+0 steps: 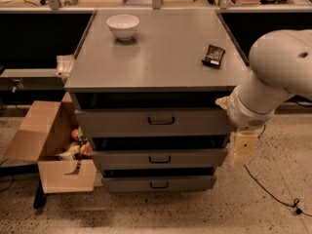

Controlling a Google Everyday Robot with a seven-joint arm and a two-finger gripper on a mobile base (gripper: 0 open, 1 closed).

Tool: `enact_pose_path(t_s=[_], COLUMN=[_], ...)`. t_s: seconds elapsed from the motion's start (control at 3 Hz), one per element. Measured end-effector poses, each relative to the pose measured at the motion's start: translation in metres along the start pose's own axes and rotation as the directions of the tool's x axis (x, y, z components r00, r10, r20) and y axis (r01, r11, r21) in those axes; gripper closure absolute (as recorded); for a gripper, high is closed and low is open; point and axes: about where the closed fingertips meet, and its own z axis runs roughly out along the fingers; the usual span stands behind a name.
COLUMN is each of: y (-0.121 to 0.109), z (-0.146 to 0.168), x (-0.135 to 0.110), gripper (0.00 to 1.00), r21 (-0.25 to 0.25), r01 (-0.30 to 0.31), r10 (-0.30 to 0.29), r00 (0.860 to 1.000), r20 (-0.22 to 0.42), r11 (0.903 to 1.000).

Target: Open top drawer

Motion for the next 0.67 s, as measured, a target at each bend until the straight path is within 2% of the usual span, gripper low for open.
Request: enact_pose_path(t_s=[0.33,0.67], y=[-0.019,-0.046], z=[0.045,0.074], x=[0.022,0.035], gripper=[0.0,0.0], r21=[0.025,0.077], r01=[0.044,0.104], r10=[-0.043,-0.099], r00=[0.998,0.993], r20=[-0.052,-0.066], r11=[0.9987,0.9917])
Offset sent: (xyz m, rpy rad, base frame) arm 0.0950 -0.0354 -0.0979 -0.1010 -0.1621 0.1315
